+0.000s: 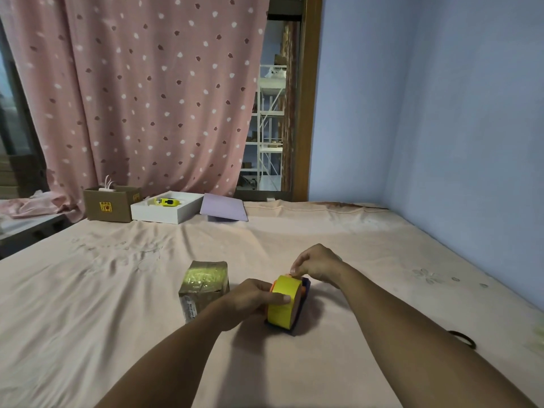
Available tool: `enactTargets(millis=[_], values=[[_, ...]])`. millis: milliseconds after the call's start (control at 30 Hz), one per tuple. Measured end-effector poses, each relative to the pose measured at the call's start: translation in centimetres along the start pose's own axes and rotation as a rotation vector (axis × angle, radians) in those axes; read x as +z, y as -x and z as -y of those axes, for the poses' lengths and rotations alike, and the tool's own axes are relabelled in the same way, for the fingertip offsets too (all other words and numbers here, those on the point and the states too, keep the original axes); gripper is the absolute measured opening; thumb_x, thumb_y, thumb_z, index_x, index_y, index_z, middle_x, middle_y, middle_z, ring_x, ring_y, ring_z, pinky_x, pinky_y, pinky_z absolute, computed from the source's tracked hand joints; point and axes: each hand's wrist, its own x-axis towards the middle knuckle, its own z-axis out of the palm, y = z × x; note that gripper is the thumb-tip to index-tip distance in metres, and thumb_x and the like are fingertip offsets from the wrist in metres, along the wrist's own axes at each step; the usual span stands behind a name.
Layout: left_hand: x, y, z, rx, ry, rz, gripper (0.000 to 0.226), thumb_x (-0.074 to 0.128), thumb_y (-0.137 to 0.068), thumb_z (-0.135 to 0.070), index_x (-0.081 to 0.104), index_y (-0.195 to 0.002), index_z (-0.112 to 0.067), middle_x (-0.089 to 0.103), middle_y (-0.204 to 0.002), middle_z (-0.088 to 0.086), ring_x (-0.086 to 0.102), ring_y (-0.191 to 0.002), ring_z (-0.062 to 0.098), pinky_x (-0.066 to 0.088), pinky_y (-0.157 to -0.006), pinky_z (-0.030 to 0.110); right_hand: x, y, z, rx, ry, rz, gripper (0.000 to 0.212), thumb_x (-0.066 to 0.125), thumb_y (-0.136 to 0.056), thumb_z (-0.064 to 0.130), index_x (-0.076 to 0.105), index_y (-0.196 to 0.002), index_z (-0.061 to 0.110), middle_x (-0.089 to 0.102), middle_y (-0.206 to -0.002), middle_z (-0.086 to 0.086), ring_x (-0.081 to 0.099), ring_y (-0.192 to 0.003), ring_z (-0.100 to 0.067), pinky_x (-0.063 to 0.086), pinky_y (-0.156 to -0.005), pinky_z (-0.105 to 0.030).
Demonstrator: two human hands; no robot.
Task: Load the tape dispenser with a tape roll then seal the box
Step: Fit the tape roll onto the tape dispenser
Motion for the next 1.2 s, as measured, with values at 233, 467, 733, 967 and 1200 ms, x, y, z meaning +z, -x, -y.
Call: enactTargets(millis=[233, 467, 733, 967, 1200], values=[[0.3, 0.7, -0.5, -0.009, -0.017, 0.033, 0.024, 0.082, -0.079, -0.018, 0.077, -0.091, 0.003, 0.076, -0.084, 0.008, 0.071, -0.079, 0.02, 0.056, -0.075, 0.03, -0.1, 0.5, -0.4, 0.014, 0.054, 0.061, 0.012, 0.081, -0.078, 0.01, 0.083, -0.09, 0.01, 0.075, -0.081, 0.002, 0.059, -0.071, 0.003, 0.038, -0.044, -0.005], [1.3, 1.1, -0.7, -0.001, -0.002, -0.046, 0.039, 0.082, -0.079, -0.034, 0.056, -0.056, -0.016, 0.051, -0.057, 0.0, 0.053, -0.053, 0.014, 0.042, -0.054, 0.024, 1.6, 1.0, -1.3, 0.009, 0.137, 0.102, 0.026, 0.061, -0.079, -0.003, 0.082, -0.085, 0.01, 0.074, -0.083, -0.002, 0.065, -0.081, -0.012, 0.05, -0.06, -0.019], [1.5, 1.4, -0.6, -0.01, 0.004, -0.033, 0.048, 0.086, -0.069, -0.047, 0.058, -0.073, -0.008, 0.048, -0.062, 0.005, 0.051, -0.057, 0.017, 0.038, -0.051, 0.024, 2.3, 0.5, -1.2, -0.013, 0.222, 0.097, 0.031, 0.056, -0.079, 0.0, 0.082, -0.084, 0.015, 0.073, -0.078, 0.0, 0.065, -0.076, -0.014, 0.048, -0.057, -0.021], [1.7, 2.7, -1.2, -0.072, 0.018, 0.047, 0.021, 0.076, -0.087, -0.032, 0.072, -0.084, -0.012, 0.072, -0.069, -0.003, 0.069, -0.065, 0.01, 0.051, -0.057, 0.02, 2.1, -0.3, -0.6, 0.045, 0.27, 0.129, 0.023, 0.063, -0.071, 0.008, 0.083, -0.083, 0.011, 0.077, -0.076, -0.01, 0.065, -0.063, -0.022, 0.053, -0.055, -0.029], [2.1, 3.0, -1.4, -0.107, -0.024, 0.062, 0.02, 0.082, -0.072, -0.028, 0.078, -0.085, -0.013, 0.077, -0.077, 0.0, 0.072, -0.071, 0.011, 0.055, -0.066, 0.023, 1.8, -0.9, -1.3, 0.094, 0.197, 0.08, 0.01, 0.078, -0.076, 0.009, 0.081, -0.083, 0.002, 0.073, -0.071, -0.014, 0.059, -0.052, -0.022, 0.049, -0.051, -0.028]])
